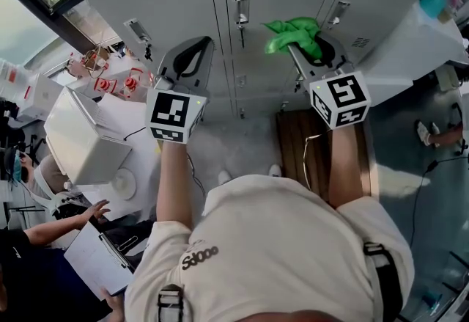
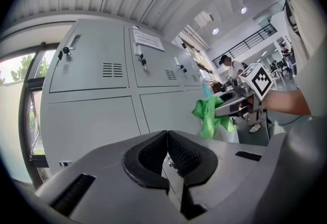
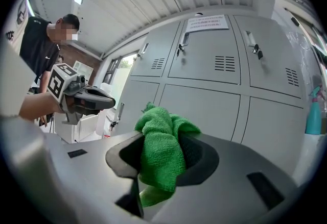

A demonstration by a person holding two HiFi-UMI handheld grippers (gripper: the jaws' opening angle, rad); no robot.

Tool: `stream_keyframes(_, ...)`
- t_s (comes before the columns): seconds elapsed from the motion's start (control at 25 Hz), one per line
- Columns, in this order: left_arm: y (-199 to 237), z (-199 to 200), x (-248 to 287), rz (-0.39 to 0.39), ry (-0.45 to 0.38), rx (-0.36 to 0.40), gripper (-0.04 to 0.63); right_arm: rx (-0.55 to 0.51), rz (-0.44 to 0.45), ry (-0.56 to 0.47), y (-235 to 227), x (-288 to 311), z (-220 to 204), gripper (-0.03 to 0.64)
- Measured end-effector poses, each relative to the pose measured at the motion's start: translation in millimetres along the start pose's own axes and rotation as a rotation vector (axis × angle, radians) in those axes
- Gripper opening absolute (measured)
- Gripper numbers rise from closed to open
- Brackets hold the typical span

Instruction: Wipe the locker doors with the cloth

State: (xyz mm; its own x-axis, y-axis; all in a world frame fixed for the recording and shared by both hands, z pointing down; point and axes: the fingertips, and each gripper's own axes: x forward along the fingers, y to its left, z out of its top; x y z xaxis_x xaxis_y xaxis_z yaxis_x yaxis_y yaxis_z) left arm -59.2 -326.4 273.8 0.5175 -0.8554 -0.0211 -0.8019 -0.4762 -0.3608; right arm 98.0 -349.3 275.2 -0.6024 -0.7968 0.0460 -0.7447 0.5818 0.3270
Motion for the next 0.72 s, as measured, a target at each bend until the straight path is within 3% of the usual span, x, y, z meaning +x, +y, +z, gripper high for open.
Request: stream_keyframes(0.72, -3.7, -2.6, 1.8, -0.018, 0.01, 0.004, 0.018, 0.001, 0.019, 0.01, 5.0, 4.5, -6.4, 0.126)
